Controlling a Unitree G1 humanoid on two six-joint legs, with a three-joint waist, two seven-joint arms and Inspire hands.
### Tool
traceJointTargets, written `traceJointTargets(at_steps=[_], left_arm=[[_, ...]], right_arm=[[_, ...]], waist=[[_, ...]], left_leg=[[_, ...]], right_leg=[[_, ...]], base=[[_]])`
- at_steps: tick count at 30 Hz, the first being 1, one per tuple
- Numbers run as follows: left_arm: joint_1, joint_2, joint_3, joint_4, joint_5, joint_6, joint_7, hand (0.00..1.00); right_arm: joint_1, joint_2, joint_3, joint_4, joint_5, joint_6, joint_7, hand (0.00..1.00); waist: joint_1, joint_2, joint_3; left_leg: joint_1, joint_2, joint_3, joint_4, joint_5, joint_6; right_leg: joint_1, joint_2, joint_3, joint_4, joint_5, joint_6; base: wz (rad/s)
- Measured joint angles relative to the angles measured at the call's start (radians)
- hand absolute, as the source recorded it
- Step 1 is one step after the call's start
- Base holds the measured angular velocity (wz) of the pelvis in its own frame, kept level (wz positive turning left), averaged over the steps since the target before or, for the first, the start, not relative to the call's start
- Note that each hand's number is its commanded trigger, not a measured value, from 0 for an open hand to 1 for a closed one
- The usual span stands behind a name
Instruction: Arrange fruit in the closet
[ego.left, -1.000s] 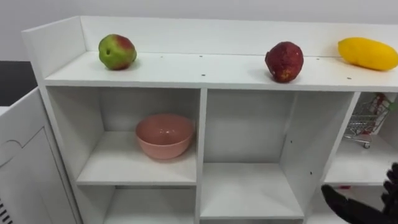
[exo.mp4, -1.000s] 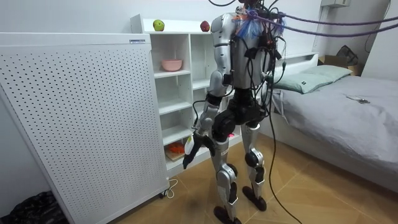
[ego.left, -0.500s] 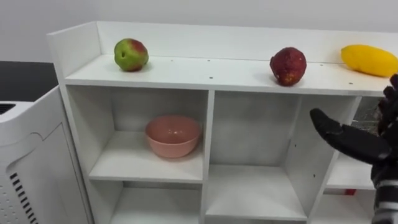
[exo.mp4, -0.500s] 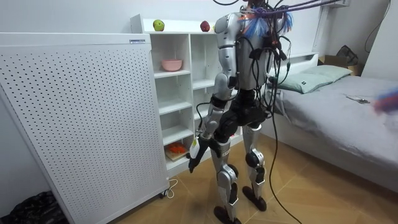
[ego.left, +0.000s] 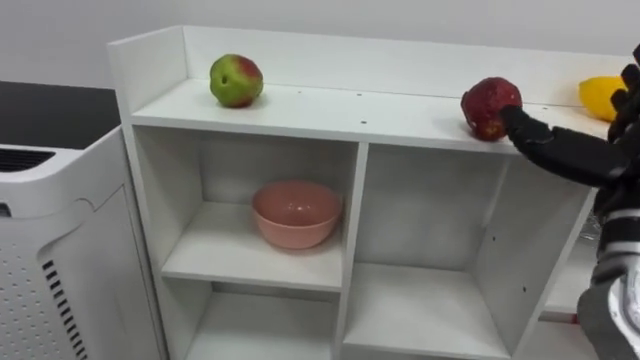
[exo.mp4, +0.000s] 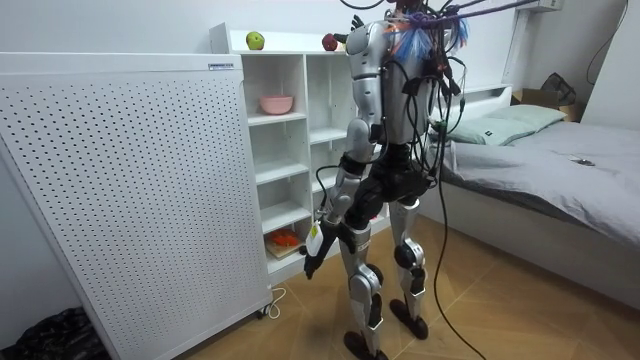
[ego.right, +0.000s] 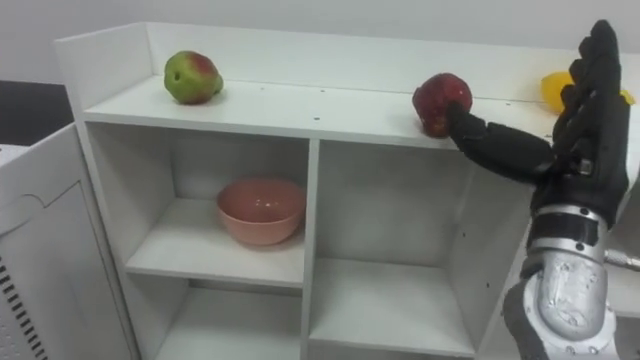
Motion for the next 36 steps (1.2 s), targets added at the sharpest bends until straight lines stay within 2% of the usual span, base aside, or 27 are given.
traceJointTargets(at_steps=[8,11,13,16,19,23,24,25,26,27,28,36], left_arm=[[-0.008,0.007,0.002,-0.044,0.002,0.018,-0.012,0.0],[-0.007,0.025,0.004,-0.044,0.002,0.021,-0.013,0.0],[-0.01,0.038,0.008,-0.044,0.003,0.023,-0.014,0.0],[-0.008,0.044,0.014,-0.048,0.0,0.03,-0.02,0.0],[0.001,0.043,0.014,-0.073,0.0,0.041,-0.031,0.0],[0.013,0.044,0.013,-0.092,0.0,0.049,-0.055,0.0],[0.014,0.044,0.013,-0.095,0.001,0.05,-0.062,0.0],[0.015,0.043,0.012,-0.097,0.001,0.051,-0.066,0.0],[0.015,0.043,0.012,-0.098,0.001,0.052,-0.068,0.0],[0.015,0.043,0.012,-0.101,0.001,0.056,-0.07,0.0],[0.015,0.044,0.012,-0.102,0.001,0.06,-0.07,0.0],[0.014,0.05,0.011,-0.102,-0.001,0.07,-0.085,0.0]], right_arm=[[-0.034,-0.004,0.007,0.05,0.015,0.012,0.046,0.0],[-0.049,-0.022,0.037,0.072,0.014,0.033,0.074,0.0],[-0.075,-0.044,0.038,0.12,0.008,0.055,0.098,0.0],[-0.116,-0.053,0.038,0.176,0.005,0.07,0.127,0.0],[-0.124,-0.067,0.039,0.185,0.007,0.087,0.166,0.0],[-0.161,-0.086,0.039,0.243,0.007,0.091,0.197,0.0],[-0.171,-0.091,0.039,0.259,0.006,0.094,0.205,0.05],[-0.177,-0.096,0.039,0.272,0.006,0.097,0.214,0.27],[-0.178,-0.098,0.039,0.278,0.006,0.097,0.22,0.44],[-0.18,-0.105,0.041,0.287,0.006,0.097,0.232,0.9],[-0.182,-0.111,0.046,0.296,0.006,0.097,0.24,1.0],[-0.182,-0.118,0.048,0.33,0.006,0.097,0.277,1.0]], waist=[[0.01,-0.011,-0.0003],[0.01,-0.029,0.0009],[0.01,-0.047,-0.003],[0.011,-0.06,-0.0039],[0.02,-0.062,-0.0056],[0.024,-0.06,-0.0042],[0.027,-0.06,-0.0042],[0.028,-0.06,-0.0043],[0.028,-0.06,-0.0044],[0.03,-0.06,-0.0045],[0.031,-0.06,-0.0045],[0.03,-0.061,-0.005]], left_leg=[[-0.001,0.0,-0.01,0.003,0.0,0.0],[-0.001,0.0,-0.018,0.003,0.001,-0.001],[-0.002,0.0,-0.023,0.004,0.001,-0.001],[-0.004,0.0,-0.024,0.006,0.001,-0.001],[-0.01,0.0,-0.026,0.013,0.001,-0.001],[-0.013,0.0,-0.026,0.017,0.001,-0.001],[-0.017,0.0,-0.024,0.019,0.001,-0.001],[-0.017,0.0,-0.024,0.021,0.001,-0.001],[-0.017,0.0,-0.024,0.021,0.001,-0.001],[-0.018,0.0,-0.024,0.022,0.001,-0.001],[-0.018,0.0,-0.024,0.023,0.001,-0.001],[-0.017,0.0,-0.033,0.023,0.001,-0.001]], right_leg=[[0.0,0.0,-0.009,-0.002,0.0,0.0],[0.002,0.001,-0.014,-0.003,0.0,0.0],[0.002,0.001,-0.02,-0.002,0.0,0.0],[0.002,-0.001,-0.035,-0.001,0.0,0.0],[-0.001,-0.002,-0.039,-0.001,0.0,0.0],[-0.003,-0.002,-0.042,-0.001,0.0,0.0],[-0.003,-0.002,-0.042,-0.001,0.0,-0.001],[-0.003,-0.002,-0.042,0.0,0.001,-0.002],[-0.003,-0.002,-0.042,0.0,0.001,-0.002],[-0.003,-0.002,-0.042,0.0,0.002,-0.003],[-0.003,-0.002,-0.042,0.001,0.002,-0.004],[0.009,-0.002,-0.057,0.001,0.002,-0.004]], base=[[0.04],[0.02],[0.04],[0.0],[0.02],[0.0],[0.0],[0.0],[0.0],[0.0],[0.0],[0.03]])
